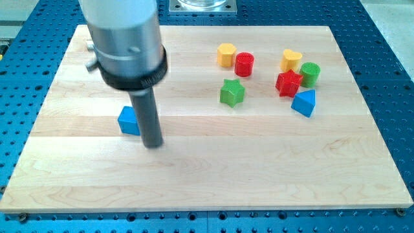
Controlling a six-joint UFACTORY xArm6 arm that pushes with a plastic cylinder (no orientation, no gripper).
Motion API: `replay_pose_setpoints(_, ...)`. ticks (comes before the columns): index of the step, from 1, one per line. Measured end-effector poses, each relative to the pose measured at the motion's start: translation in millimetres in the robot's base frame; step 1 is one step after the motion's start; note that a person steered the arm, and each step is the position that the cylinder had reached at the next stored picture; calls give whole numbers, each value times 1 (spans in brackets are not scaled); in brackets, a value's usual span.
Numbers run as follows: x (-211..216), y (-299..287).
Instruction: Move the blue cube to the left of the green star
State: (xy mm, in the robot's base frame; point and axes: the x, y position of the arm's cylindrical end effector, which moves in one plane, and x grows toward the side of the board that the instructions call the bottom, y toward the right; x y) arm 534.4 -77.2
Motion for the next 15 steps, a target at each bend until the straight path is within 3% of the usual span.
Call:
replay_pose_setpoints(1, 24, -1)
replay_pose_setpoints(2, 13, -46)
replay_pose_setpoints(4, -15, -45)
replay_pose_setpoints(6, -112, -27)
replay_pose_setpoints(7, -99, -48)
replay_pose_setpoints(10, 24, -107)
replay_pose_setpoints(11, -14, -111)
replay_pose_setpoints(13, -102, -43)
replay_pose_setpoints(15, -108, -56)
